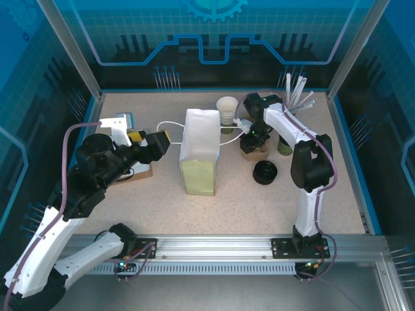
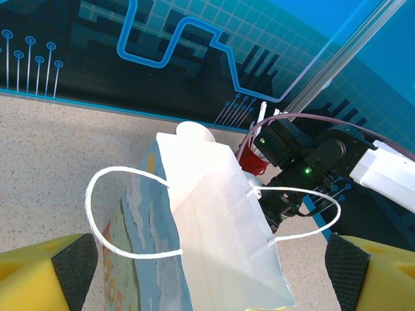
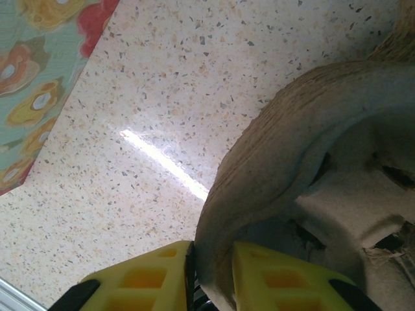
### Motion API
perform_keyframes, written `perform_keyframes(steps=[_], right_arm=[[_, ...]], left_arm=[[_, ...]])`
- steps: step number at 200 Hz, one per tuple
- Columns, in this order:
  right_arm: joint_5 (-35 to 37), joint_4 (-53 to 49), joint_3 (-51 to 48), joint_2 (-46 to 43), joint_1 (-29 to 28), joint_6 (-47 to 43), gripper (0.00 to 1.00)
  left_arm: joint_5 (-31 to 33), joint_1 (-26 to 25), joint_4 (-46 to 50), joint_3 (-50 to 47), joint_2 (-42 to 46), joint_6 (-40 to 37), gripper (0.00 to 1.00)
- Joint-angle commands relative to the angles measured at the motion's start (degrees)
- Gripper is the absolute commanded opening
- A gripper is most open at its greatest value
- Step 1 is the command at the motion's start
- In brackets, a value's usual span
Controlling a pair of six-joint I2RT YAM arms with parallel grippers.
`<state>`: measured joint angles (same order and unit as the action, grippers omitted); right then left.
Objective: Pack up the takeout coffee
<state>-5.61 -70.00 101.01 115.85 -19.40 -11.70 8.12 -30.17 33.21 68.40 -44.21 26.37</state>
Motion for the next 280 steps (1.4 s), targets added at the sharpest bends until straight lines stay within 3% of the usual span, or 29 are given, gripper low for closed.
perform_keyframes(steps=[1, 79, 198, 280], right_arm=[[-2.5, -2.5, 2.1, -0.3, 1.0, -0.7, 0.21], [-4.4, -3.2, 2.4, -1.6, 2.6, -1.0, 0.14], [-6.9, -6.5, 4.8, -0.8, 4.1, -2.3, 0.2], [-8.1, -5.3, 4.8, -3.2, 4.5, -2.8, 0.12]], left_arm=[[0.8, -0.1, 0.3, 0.3, 0.1, -1.6, 0.94], [0.7, -0.1, 0.0, 0.9, -0.4, -1.9, 0.94], [0.4, -0.1, -0.2, 1.5, -1.4, -2.4, 0.94], [0.3, -0.1, -0.1, 1.7, -1.4, -2.3, 0.94]])
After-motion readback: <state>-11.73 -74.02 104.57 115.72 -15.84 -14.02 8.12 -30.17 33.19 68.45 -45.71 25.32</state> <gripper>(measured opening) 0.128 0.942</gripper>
